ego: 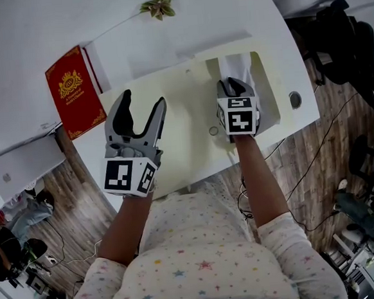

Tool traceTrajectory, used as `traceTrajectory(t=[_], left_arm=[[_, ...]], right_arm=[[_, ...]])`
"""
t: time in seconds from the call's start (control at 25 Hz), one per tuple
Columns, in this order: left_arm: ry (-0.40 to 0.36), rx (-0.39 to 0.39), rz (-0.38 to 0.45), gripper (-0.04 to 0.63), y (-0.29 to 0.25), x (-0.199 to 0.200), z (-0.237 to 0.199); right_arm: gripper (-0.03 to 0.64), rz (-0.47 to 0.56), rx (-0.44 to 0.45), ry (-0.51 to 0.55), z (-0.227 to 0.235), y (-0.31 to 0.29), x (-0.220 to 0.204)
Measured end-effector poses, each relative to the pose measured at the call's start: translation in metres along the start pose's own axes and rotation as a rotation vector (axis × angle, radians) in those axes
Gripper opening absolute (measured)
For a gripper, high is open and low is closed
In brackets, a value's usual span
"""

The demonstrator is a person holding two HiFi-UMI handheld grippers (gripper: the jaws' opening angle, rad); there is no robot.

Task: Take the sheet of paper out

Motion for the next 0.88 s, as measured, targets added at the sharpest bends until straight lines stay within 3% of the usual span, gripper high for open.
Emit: traceTrajectory(t=[0.36, 0.88], left_arm=[[0.001, 0.001, 0.003, 0.285, 0.0007, 0.0008, -0.0001], [0.002, -0.001, 0.007, 0.285, 0.0030, -0.0003, 0.0011]], right_arm=[[0.046, 0.009, 0.026, -0.013, -0.0002, 0.0023, 0.0004], [0.011, 0.017, 0.056, -0.007, 0.0003, 0.0040, -0.0008]])
Point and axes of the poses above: the fingertips, and each gripper's own axes: y backward along the fingers, z to its right, x out of its top, the point moved 5 cm from there along y, backward along the fingers, and after that the axes turned 14 degrees about -z, right-handed, at the moved point
